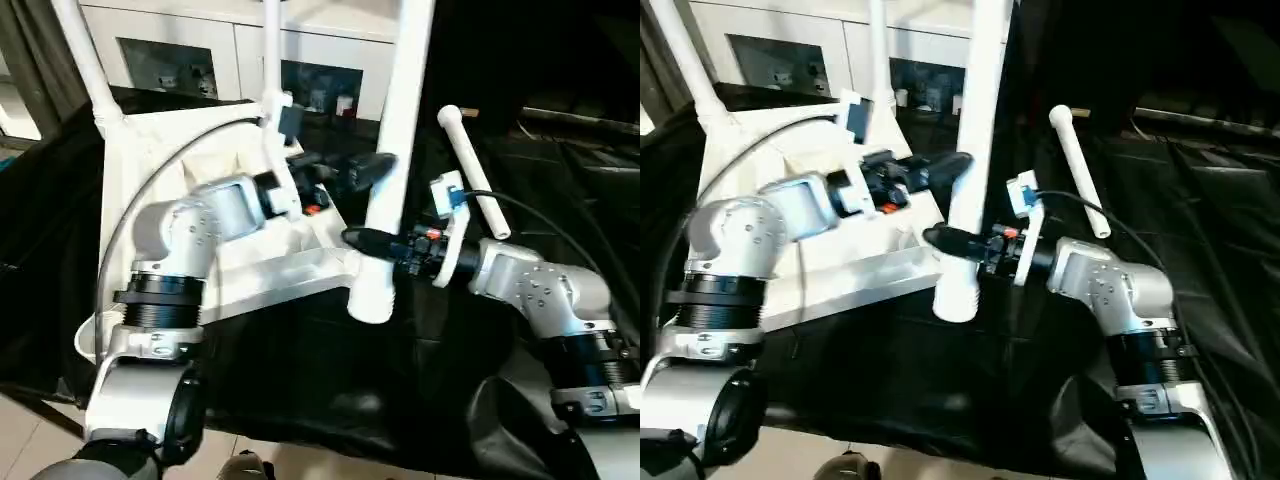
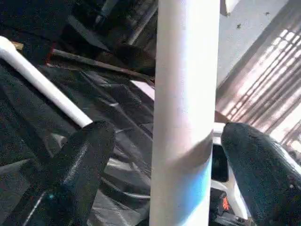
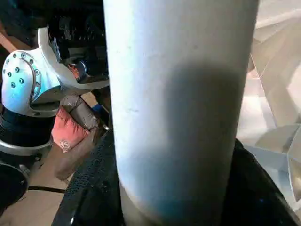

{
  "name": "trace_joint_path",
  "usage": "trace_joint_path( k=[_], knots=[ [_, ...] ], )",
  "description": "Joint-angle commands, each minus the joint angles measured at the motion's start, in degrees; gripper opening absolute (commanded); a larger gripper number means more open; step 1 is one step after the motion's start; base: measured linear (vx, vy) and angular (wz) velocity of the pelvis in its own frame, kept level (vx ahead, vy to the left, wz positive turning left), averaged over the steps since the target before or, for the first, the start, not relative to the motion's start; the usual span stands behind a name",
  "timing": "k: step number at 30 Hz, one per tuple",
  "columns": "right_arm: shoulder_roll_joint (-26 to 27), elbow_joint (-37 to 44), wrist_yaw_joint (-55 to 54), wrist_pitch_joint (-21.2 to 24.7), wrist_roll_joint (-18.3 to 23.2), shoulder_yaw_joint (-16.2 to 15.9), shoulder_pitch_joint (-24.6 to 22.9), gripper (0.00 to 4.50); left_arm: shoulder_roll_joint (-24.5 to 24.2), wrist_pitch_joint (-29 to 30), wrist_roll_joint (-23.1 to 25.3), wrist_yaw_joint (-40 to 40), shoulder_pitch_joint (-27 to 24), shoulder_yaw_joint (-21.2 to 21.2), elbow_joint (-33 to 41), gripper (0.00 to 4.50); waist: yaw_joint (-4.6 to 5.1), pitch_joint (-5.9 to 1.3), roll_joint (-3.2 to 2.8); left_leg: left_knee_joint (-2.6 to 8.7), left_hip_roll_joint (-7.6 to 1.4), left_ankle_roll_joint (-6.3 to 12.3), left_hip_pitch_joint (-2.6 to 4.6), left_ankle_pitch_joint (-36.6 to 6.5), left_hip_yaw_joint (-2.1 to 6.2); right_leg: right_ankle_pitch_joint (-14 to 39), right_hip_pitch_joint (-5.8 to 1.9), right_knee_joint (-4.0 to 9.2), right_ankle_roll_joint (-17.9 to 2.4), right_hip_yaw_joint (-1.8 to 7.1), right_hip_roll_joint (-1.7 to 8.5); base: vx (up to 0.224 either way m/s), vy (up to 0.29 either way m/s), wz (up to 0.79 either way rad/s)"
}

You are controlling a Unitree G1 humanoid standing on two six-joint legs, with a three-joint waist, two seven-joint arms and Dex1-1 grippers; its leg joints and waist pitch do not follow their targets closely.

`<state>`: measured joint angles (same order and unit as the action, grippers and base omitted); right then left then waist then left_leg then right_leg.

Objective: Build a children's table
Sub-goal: Insert table leg to table base

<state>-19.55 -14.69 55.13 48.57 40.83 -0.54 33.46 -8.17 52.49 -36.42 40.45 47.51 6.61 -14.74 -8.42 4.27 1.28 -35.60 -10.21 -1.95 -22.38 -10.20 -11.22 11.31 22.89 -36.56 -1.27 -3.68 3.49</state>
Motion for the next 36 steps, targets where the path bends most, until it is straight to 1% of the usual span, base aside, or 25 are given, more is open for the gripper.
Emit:
trace_joint_path(
  k=[1,2,3,4,6,7,10,11,12,13,14,16,17,19,20,21,22,23,24,26,27,31,32,33,36],
  knots=[
    [-0.3,-0.3,0.4,-0.1,-0.6,-0.1,2.0,1.88,0.6,0.8,-0.7,0.2,1.5,-0.4,-0.1,4.50,-0.10,-4.85,0.45,4.07,-3.12,0.10,1.23,-6.2,1.74,9.7,-2.95,4.62,-10.7,3.02,5.65,0.000,0.000,0.00],
    [-0.3,-0.3,0.4,-0.1,-0.6,-0.1,2.1,1.88,0.6,0.8,-0.7,0.3,1.5,-0.4,-0.1,4.50,-0.03,-4.83,0.03,4.06,-3.11,-0.16,1.27,-6.6,1.75,10.2,-2.86,4.79,-10.5,3.02,5.58,0.000,0.000,0.00],
    [-0.3,-0.3,0.4,-0.1,-0.6,-0.1,2.1,1.88,0.6,0.8,-0.7,0.3,1.5,-0.4,-0.1,4.50,-0.07,-4.85,0.18,4.09,-3.13,-0.32,1.30,-6.7,1.78,10.4,-2.95,4.77,-10.5,3.02,5.62,0.000,0.000,0.00],
    [-0.2,-0.6,0.4,-0.3,-0.9,-0.1,2.4,1.88,0.8,1.0,-0.8,0.4,1.8,-0.5,-0.2,4.50,-0.08,-4.84,-0.17,4.09,-3.12,-0.41,1.25,-6.7,1.84,10.3,-2.95,4.73,-10.5,3.03,5.62,0.000,0.000,0.00],
    [-0.3,-0.8,0.4,-0.7,-1.3,-0.2,2.6,1.88,1.1,1.1,-0.9,0.5,2.1,-0.6,-0.5,4.50,0.03,-4.82,0.04,4.13,-3.12,-0.54,1.31,-7.0,1.83,10.2,-2.94,4.79,-10.4,3.00,5.54,0.000,0.000,0.00],
    [-0.1,-0.3,-0.3,-0.8,-1.7,-0.1,2.7,1.88,1.2,1.2,-1.1,0.5,2.3,-0.9,-0.7,4.50,0.07,-4.86,-0.23,4.13,-3.15,-0.73,1.36,-7.2,1.87,10.4,-2.93,4.80,-10.6,2.98,5.59,0.000,0.000,0.00],
    [0.4,0.1,-1.6,-2.0,-3.0,-0.6,2.5,1.88,1.3,0.8,0.1,-0.4,1.9,-1.8,-1.1,4.50,0.20,-4.87,-0.23,4.18,-3.22,-0.95,1.34,-7.1,1.89,9.2,-2.84,4.68,-10.7,2.99,5.46,0.000,0.000,0.00],
    [1.2,0.2,-4.1,-4.0,-5.1,-1.0,2.7,1.88,2.1,-1.1,1.8,-2.4,1.8,-2.0,-1.5,4.50,0.22,-4.88,-0.42,4.17,-3.23,-1.12,1.45,-7.4,1.87,9.1,-2.81,4.73,-10.8,3.02,5.48,0.000,0.000,0.00],
    [1.4,0.2,-4.7,-4.3,-5.5,-1.0,2.8,1.88,2.4,-1.6,2.1,-2.9,1.8,-1.9,-1.6,4.50,0.28,-4.83,-0.32,4.18,-3.21,-1.27,1.37,-7.4,1.88,9.1,-2.82,4.80,-10.7,3.04,5.48,0.000,0.000,0.00],
    [2.6,0.4,-8.4,-5.2,-6.9,-0.5,3.0,1.88,3.8,-3.7,3.3,-5.8,1.8,-1.3,-1.5,4.50,0.37,-4.87,-0.26,4.19,-3.17,-1.44,1.35,-7.4,1.90,9.1,-3.00,4.84,-10.6,3.05,5.52,0.000,0.000,0.00],
    [3.2,0.6,-10.7,-5.2,-7.7,-0.4,3.1,1.88,4.2,-4.1,3.7,-7.0,1.8,-1.1,-1.4,4.50,0.43,-4.89,-0.25,4.27,-3.32,-1.68,1.39,-7.3,1.94,8.8,-2.97,4.74,-10.6,3.07,5.55,0.000,0.000,0.00],
    [3.6,1.2,-12.3,-5.3,-8.5,-0.6,3.2,1.88,4.6,-4.2,4.2,-8.2,1.8,-1.0,-1.1,4.50,0.55,-4.98,-0.23,4.21,-3.20,-1.59,1.47,-7.2,1.89,8.2,-3.03,4.73,-10.9,3.03,5.49,0.000,0.000,0.00],
    [4.3,1.5,-13.5,-5.1,-8.7,-0.4,3.3,1.88,5.2,-4.7,4.7,-10.1,2.2,-0.4,-1.4,4.21,0.64,-4.94,-0.32,4.24,-3.21,-1.54,1.43,-7.1,1.89,7.8,-3.01,4.66,-10.9,3.06,5.40,0.000,0.000,0.00],
    [5.0,3.5,-15.3,-3.8,-8.5,-0.2,3.3,1.88,6.8,-7.1,6.0,-15.9,3.5,1.6,-3.4,4.14,0.74,-4.94,-0.39,4.23,-3.23,-1.51,1.49,-7.4,1.91,7.0,-3.02,4.66,-10.7,3.08,5.29,0.000,0.000,0.00],
    [5.3,4.0,-15.9,-3.5,-8.5,0.0,3.3,1.88,7.4,-8.1,6.3,-17.8,4.0,2.5,-4.3,4.14,0.72,-4.91,-0.28,4.25,-3.16,-1.26,1.46,-7.9,1.91,7.3,-3.10,4.83,-10.3,3.11,5.26,0.000,0.000,0.00],
    [5.4,4.1,-16.1,-3.4,-8.4,0.1,3.3,1.88,7.6,-8.4,6.4,-18.6,4.2,2.9,-4.7,3.94,0.67,-4.88,-0.25,4.29,-3.14,-1.16,1.45,-7.8,1.92,7.7,-3.10,4.89,-10.0,3.13,5.37,0.000,0.000,0.00],
    [5.8,4.5,-17.1,-3.4,-8.9,0.2,3.2,1.88,8.3,-9.7,6.4,-21.5,5.0,4.5,-6.1,3.78,0.58,-4.90,-0.04,4.27,-3.20,-1.15,1.49,-7.6,1.91,8.0,-3.09,4.87,-10.0,3.11,5.41,0.000,0.000,0.00],
    [6.0,4.6,-17.6,-3.4,-9.2,0.2,3.1,1.88,8.4,-10.2,6.5,-22.3,5.3,4.8,-6.8,3.70,0.56,-4.90,-0.12,4.28,-3.18,-1.19,1.44,-7.5,1.94,7.9,-3.06,4.82,-10.0,3.08,5.36,0.000,0.000,0.00],
    [6.3,4.7,-18.1,-3.6,-9.5,0.2,3.1,1.88,8.4,-10.6,6.8,-22.6,5.4,4.8,-7.1,3.68,0.67,-4.87,0.41,4.31,-3.14,-1.06,1.41,-7.4,1.86,8.0,-3.08,4.94,-9.9,3.07,5.30,0.000,0.000,0.00],
    [6.7,4.6,-18.9,-3.8,-9.7,0.4,3.1,1.88,8.5,-11.5,7.5,-23.2,5.5,4.8,-7.6,3.65,0.61,-4.92,0.22,4.30,-3.19,-0.70,1.40,-6.4,1.89,7.4,-3.01,4.76,-9.7,3.11,5.45,0.000,0.000,0.00],
    [6.9,4.5,-19.3,-4.2,-10.2,0.1,3.1,1.88,8.5,-11.4,7.4,-22.9,5.1,4.5,-7.3,3.41,0.56,-5.03,0.18,4.26,-3.21,-0.59,1.40,-5.7,1.88,6.5,-3.03,4.59,-9.8,3.08,5.41,0.000,0.000,0.00],
    [6.9,4.4,-19.9,-4.4,-10.7,-0.5,3.5,1.88,8.2,-10.5,7.8,-21.4,4.3,3.0,-5.5,3.21,0.60,-5.02,0.14,4.20,-3.19,-0.16,1.31,-4.6,1.80,4.6,-3.01,4.43,-10.6,3.06,5.41,0.000,0.000,0.00],
    [7.0,4.3,-20.1,-4.5,-10.9,-0.7,3.6,1.88,7.9,-10.7,8.4,-21.1,4.1,2.2,-5.2,2.95,0.60,-5.00,0.39,4.23,-3.20,-0.04,1.32,-4.6,1.76,4.5,-3.03,4.47,-10.6,3.07,5.41,0.000,0.000,0.00],
    [7.1,4.4,-20.2,-4.6,-11.1,-0.7,3.7,1.88,7.8,-11.1,8.7,-21.1,4.1,1.7,-5.3,2.85,0.57,-4.98,0.25,4.24,-3.20,-0.01,1.29,-4.7,1.77,4.7,-3.06,4.42,-10.6,3.09,5.47,0.000,0.000,0.00],
    [7.3,4.2,-20.6,-5.0,-11.9,-1.0,3.9,1.88,7.7,-12.4,9.7,-22.6,4.2,1.4,-5.9,2.76,0.53,-4.95,0.18,4.27,-3.27,-0.29,1.38,-5.2,1.78,5.5,-2.98,4.55,-10.3,3.11,5.51,0.000,0.000,0.00]
  ],
)
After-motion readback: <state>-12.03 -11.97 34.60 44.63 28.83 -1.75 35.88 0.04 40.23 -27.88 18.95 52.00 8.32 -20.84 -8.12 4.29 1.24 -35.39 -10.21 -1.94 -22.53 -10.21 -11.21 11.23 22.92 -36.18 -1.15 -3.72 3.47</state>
